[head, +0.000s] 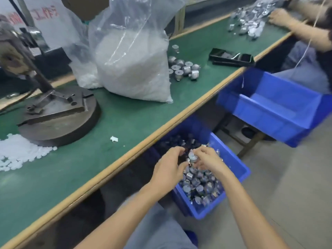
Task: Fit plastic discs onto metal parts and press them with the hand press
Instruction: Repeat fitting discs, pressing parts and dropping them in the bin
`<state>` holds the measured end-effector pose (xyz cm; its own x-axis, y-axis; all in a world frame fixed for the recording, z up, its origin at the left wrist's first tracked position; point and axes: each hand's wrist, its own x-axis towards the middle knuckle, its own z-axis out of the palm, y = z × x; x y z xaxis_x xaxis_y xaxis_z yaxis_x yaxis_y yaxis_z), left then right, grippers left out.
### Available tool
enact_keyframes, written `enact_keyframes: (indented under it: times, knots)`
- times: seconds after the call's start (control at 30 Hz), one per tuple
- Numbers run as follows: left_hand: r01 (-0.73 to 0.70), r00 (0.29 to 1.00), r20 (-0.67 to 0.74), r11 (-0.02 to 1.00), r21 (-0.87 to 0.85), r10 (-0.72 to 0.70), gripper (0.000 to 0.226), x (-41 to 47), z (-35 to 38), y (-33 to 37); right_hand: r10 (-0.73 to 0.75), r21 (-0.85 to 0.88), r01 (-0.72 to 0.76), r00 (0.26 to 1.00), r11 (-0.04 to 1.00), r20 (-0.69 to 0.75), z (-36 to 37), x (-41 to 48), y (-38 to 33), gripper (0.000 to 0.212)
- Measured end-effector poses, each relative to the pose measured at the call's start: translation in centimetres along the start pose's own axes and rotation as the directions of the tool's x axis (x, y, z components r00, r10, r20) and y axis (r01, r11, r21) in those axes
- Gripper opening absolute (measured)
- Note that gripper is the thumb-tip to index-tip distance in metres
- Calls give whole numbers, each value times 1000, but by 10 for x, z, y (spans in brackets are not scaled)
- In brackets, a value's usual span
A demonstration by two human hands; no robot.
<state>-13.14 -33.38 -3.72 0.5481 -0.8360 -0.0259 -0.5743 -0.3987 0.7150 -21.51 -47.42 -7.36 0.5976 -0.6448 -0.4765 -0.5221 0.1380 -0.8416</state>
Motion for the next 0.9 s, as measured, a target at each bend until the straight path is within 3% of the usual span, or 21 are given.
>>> enact_keyframes:
  times: [0.13, 0.2, 0.3, 0.4, 0.57, 0.63, 0.73, 0.9]
  knots:
    - [10, 999, 35, 997, 75, -12, 35, 11, 14, 3, 84, -136, -112, 976, 984, -201, -5, 40, 64, 7]
    - [3, 1000, 22, 996, 84, -4, 32, 14, 15, 1, 85, -157, -139, 947, 978, -310, -6, 47, 77, 25]
    - [8, 1000, 8, 996, 85, -9, 30, 15, 11, -5, -25, -280, -72, 945, 957, -327, -7, 50, 81, 43]
    - [15, 1000, -9, 997, 76, -14, 30, 15, 4, -10, -34, -291, -60, 951, 955, -307, -8, 50, 84, 53]
    - [-19, 999, -35, 998, 64, 21, 29, 11, -15, -12, -71, -279, -56, 902, 959, -425, -7, 32, 72, 44]
    - [-47, 997, -63, 998, 49, 50, 28, 9, -25, -13, -140, -253, 27, 886, 967, -442, 0, 23, 49, 33]
    - [-106, 983, -149, 994, 31, 109, 25, 8, -46, -8, -352, -230, 276, 833, 933, -428, 20, 11, -9, 19]
    - [-166, 917, -360, 985, 43, 171, 21, 4, -105, 5, -670, -145, 661, 683, 736, -291, 73, -16, -116, 12]
